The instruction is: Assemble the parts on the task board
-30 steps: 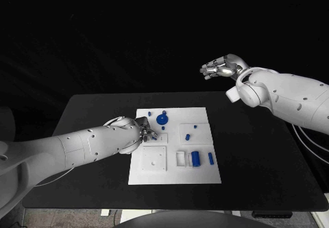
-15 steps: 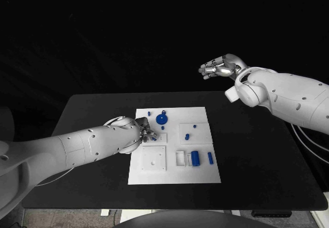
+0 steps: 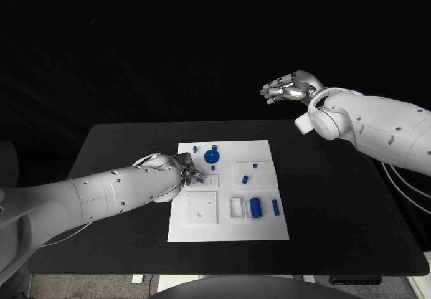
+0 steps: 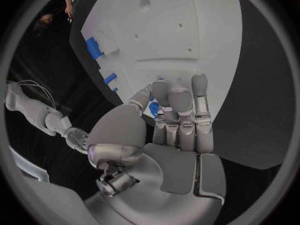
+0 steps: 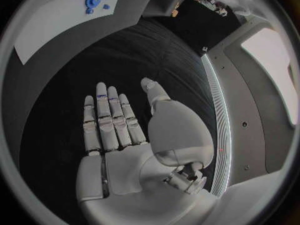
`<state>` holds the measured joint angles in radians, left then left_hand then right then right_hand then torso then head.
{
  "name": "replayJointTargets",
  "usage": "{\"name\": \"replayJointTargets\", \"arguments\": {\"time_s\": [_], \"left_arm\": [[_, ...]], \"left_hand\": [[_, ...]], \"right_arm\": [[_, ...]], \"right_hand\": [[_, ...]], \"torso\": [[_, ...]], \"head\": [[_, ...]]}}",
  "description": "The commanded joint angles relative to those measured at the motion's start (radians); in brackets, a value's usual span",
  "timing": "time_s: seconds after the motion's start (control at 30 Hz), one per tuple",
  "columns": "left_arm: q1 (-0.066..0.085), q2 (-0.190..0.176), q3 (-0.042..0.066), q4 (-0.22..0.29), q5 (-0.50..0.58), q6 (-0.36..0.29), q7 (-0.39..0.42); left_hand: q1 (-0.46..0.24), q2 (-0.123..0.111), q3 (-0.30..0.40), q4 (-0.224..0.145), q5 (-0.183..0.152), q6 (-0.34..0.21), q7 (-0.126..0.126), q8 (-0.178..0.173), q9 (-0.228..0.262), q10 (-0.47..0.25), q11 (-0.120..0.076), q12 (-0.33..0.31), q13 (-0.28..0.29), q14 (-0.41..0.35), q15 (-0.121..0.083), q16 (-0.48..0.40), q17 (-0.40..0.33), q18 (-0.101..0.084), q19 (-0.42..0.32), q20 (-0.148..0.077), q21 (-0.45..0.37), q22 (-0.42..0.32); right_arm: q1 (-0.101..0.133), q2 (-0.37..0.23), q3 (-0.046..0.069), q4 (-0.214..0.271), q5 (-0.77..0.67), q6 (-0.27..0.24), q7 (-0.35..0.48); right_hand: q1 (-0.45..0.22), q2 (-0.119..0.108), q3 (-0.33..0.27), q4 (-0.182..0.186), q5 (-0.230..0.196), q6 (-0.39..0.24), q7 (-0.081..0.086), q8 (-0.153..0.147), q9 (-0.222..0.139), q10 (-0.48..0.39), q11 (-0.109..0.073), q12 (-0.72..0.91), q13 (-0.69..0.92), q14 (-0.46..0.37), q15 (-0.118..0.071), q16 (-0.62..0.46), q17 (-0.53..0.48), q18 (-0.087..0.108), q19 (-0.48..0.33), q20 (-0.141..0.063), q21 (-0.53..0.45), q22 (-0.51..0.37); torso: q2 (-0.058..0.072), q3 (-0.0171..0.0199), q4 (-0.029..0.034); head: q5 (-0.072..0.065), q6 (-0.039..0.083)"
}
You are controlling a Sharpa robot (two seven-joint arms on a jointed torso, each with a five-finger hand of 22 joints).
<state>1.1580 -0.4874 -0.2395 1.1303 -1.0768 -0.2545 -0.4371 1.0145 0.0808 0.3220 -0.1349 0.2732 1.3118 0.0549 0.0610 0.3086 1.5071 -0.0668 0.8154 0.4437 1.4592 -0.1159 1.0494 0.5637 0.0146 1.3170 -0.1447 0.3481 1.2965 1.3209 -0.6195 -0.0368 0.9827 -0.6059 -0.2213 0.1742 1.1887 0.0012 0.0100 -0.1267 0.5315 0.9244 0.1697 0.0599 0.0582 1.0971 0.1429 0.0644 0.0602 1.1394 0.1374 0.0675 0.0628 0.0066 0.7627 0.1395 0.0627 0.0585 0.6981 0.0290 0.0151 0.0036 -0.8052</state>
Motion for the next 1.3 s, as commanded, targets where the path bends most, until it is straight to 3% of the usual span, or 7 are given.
{"name": "replayJointTargets", "arguments": {"time_s": [0.03,0.3,0.77,1.3], "left_arm": [[0.0,-0.005,0.001,0.015,-0.009,-0.114,0.029],[-0.001,-0.01,0.0,0.025,0.0,-0.208,0.053],[-0.01,0.009,0.0,0.002,0.009,-0.17,0.04],[-0.031,0.011,0.0,0.001,0.0,-0.136,0.028]], "left_hand": [[-0.003,0.008,0.083,-0.069,-0.001,0.145,-0.098,0.007,0.002,0.002,-0.05,0.004,0.002,-0.027,-0.026,0.006,0.0,0.002,0.009,0.001,-0.008,0.009],[-0.016,0.009,0.103,-0.075,-0.001,0.148,-0.098,0.007,0.002,0.002,-0.051,0.006,0.005,-0.027,-0.027,0.011,0.0,0.006,0.015,0.003,-0.019,0.024],[-0.021,0.011,0.106,-0.078,-0.006,0.146,-0.098,0.007,0.002,0.002,-0.05,0.005,0.005,-0.028,-0.026,0.01,-0.002,0.004,0.015,0.002,-0.025,0.026],[-0.022,0.012,0.109,-0.084,0.002,0.146,-0.097,0.007,0.002,0.002,-0.05,0.005,0.006,-0.028,-0.026,0.011,-0.003,0.0,0.015,0.0,-0.029,0.028]], "right_arm": [[0.0,-0.002,0.001,0.001,-0.008,0.014,0.006],[0.0,-0.003,0.0,0.0,-0.008,0.014,0.006],[0.0,-0.003,0.0,0.001,-0.008,0.014,0.004],[0.0,-0.005,0.0,0.003,-0.008,0.016,0.003]], "right_hand": [[-0.007,0.002,0.0,0.005,0.003,-0.002,-0.001,0.0,0.001,-0.005,0.002,-0.004,-0.002,-0.009,0.0,-0.006,-0.001,0.01,-0.006,0.001,-0.004,-0.001],[-0.007,0.001,-0.002,0.009,0.004,-0.001,-0.001,-0.001,0.001,-0.006,0.002,-0.004,-0.002,-0.01,0.001,-0.006,-0.001,0.01,-0.008,0.001,-0.005,-0.001],[-0.004,0.001,-0.003,0.012,0.005,-0.001,-0.001,-0.001,0.001,-0.006,0.002,-0.004,-0.002,-0.011,0.001,-0.006,-0.001,0.01,-0.01,0.001,-0.005,-0.001],[-0.004,0.001,-0.003,0.012,0.005,-0.001,-0.001,-0.001,0.001,-0.006,0.002,-0.004,-0.002,-0.011,0.001,-0.006,-0.001,0.01,-0.01,0.001,-0.005,-0.001]], "torso": [[0.0,-0.0002,0.0009],[0.001,0.0003,-0.0006],[0.0,0.0014,-0.0012],[0.001,0.0,0.0001]], "head": [[0.0,-0.001],[0.001,-0.002],[-0.001,-0.006],[-0.006,-0.014]]}}
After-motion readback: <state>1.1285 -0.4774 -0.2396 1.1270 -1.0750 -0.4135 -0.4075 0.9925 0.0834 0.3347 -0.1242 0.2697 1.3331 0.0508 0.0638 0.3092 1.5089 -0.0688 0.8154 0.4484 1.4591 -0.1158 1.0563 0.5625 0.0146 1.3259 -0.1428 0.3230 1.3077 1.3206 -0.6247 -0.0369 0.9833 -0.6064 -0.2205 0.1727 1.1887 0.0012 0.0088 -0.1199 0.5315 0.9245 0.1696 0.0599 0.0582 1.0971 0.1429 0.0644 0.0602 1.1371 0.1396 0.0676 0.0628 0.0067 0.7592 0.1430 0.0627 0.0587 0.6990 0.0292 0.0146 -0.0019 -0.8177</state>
